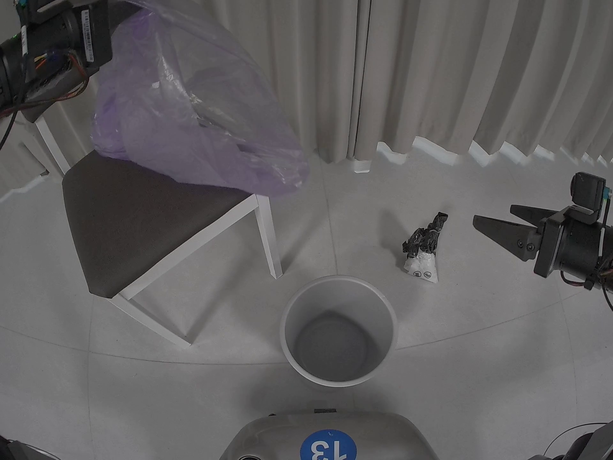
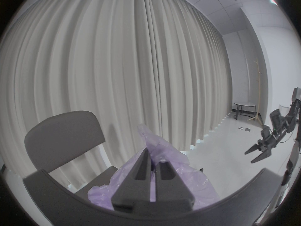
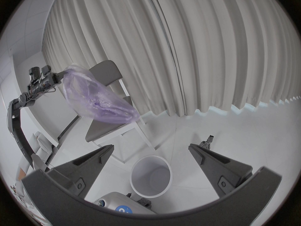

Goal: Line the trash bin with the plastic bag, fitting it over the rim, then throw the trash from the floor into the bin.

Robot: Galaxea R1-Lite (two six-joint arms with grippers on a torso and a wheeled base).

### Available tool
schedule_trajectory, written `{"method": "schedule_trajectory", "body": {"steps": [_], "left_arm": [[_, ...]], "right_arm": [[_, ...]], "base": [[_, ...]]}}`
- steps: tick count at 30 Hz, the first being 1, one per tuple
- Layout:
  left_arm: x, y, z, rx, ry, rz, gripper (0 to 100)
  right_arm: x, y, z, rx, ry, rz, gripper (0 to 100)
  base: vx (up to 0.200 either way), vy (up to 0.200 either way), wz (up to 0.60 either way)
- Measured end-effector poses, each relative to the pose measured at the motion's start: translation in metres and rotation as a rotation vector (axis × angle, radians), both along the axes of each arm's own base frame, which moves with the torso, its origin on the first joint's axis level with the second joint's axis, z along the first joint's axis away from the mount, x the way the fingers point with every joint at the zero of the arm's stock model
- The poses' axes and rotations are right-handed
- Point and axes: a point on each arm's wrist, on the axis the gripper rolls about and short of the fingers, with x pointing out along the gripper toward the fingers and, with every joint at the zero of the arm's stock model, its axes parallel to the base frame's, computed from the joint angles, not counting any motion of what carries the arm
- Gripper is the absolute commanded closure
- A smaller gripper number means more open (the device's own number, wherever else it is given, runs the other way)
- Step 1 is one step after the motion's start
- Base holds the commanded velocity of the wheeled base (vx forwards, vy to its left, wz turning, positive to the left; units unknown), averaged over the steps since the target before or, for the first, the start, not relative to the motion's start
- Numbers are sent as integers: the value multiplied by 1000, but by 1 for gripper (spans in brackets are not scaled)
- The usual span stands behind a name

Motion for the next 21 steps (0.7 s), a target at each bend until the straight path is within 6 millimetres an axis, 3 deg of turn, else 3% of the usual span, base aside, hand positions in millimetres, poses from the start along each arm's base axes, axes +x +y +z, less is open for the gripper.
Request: {"method": "schedule_trajectory", "body": {"steps": [7, 21], "left_arm": [[-17, -2, 15, -9, -13, -57, 100], [-20, -5, 19, -37, -14, -87, 100]], "right_arm": [[-8, -2, -5, 0, 11, 9, 0], [-25, 20, -21, -13, 68, 134, 0]], "base": [[0, 0, 0], [0, 0, 0]]}}
